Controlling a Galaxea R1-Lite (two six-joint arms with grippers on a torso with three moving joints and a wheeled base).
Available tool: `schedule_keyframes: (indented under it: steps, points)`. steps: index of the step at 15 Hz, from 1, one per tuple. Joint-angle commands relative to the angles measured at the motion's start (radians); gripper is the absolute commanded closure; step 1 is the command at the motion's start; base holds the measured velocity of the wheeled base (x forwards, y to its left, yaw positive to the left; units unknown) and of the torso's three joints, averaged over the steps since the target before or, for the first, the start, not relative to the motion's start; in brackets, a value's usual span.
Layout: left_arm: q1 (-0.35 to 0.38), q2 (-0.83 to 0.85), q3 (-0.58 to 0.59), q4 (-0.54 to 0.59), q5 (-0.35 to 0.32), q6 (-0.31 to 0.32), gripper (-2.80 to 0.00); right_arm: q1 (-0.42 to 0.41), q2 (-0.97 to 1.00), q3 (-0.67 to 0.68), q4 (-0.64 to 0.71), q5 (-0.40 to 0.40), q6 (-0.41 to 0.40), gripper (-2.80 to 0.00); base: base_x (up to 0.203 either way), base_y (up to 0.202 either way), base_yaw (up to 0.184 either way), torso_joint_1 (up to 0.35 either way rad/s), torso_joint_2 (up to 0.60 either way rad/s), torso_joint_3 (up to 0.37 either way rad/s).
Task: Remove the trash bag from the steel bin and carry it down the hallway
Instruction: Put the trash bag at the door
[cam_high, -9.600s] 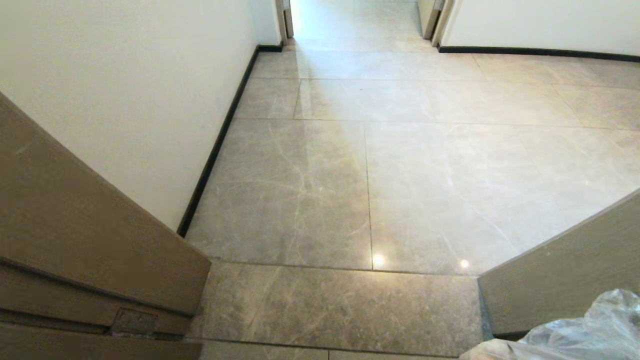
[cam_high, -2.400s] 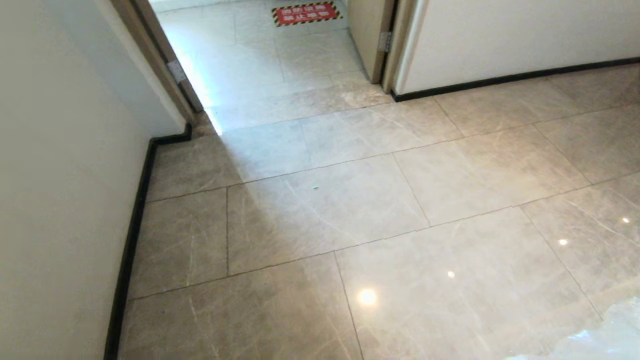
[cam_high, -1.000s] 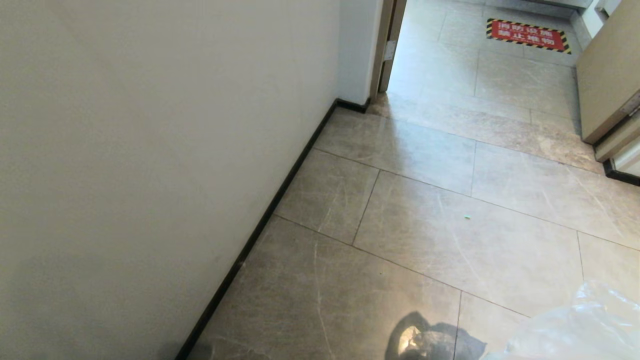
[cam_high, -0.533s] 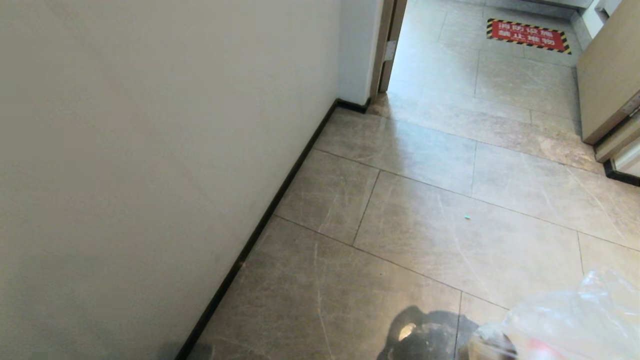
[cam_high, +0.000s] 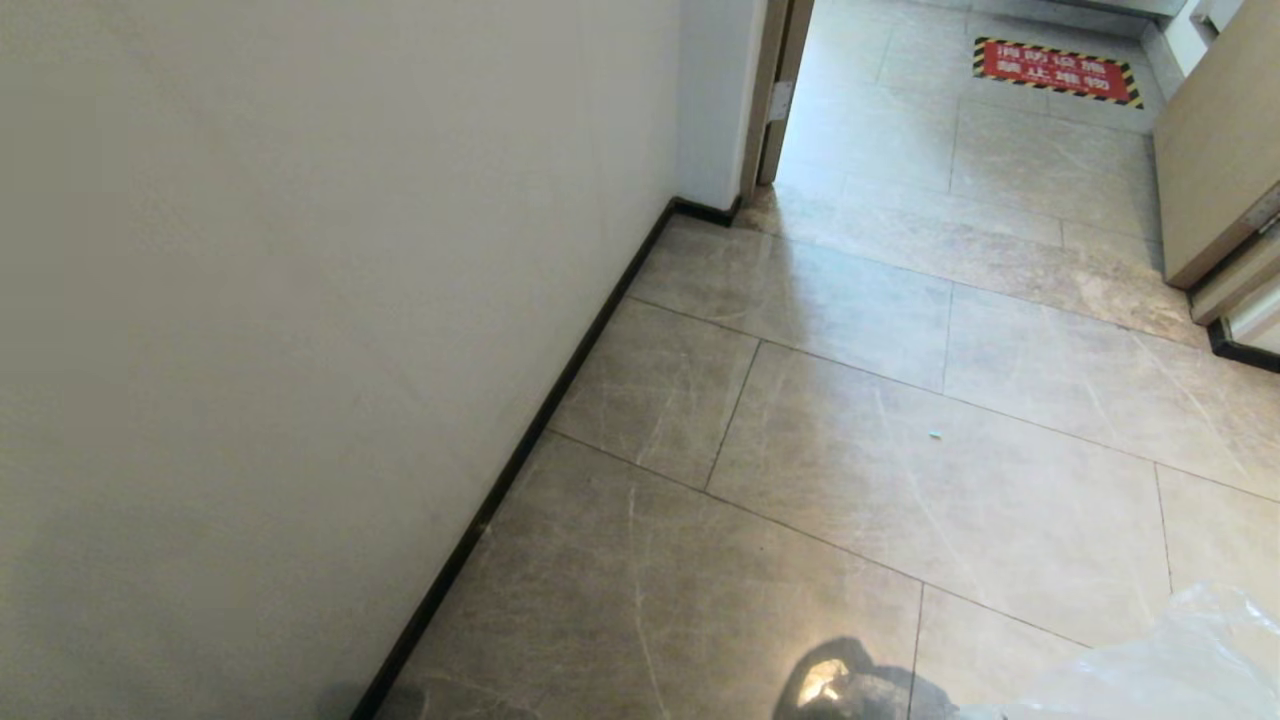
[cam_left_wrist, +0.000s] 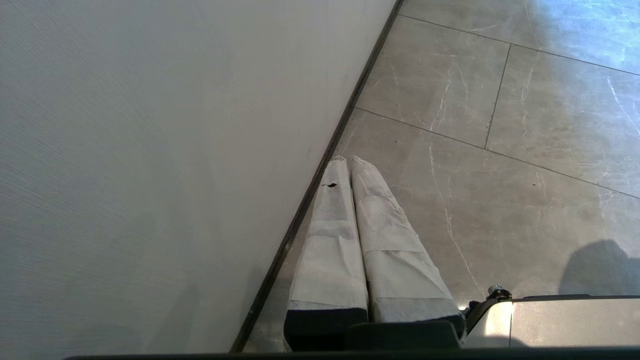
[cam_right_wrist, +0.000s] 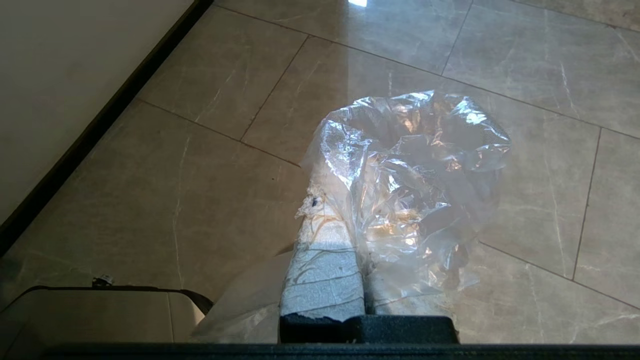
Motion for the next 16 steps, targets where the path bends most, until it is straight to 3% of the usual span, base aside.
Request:
schedule_keyframes:
  steps: [1,16]
  points:
    - [0.0,0.0,0.0,0.0,0.0,-0.001,0.0,0.0,0.001,0.002,-0.001,0.0,-0.001,0.0,0.0,0.0,0.0,0.0,0.0,0.0]
    - [0.0,0.0,0.0,0.0,0.0,-0.001,0.0,0.0,0.001,0.001,-0.001,0.002,-0.001,0.0,0.0,0.0,0.0,0.0,0.0,0.0]
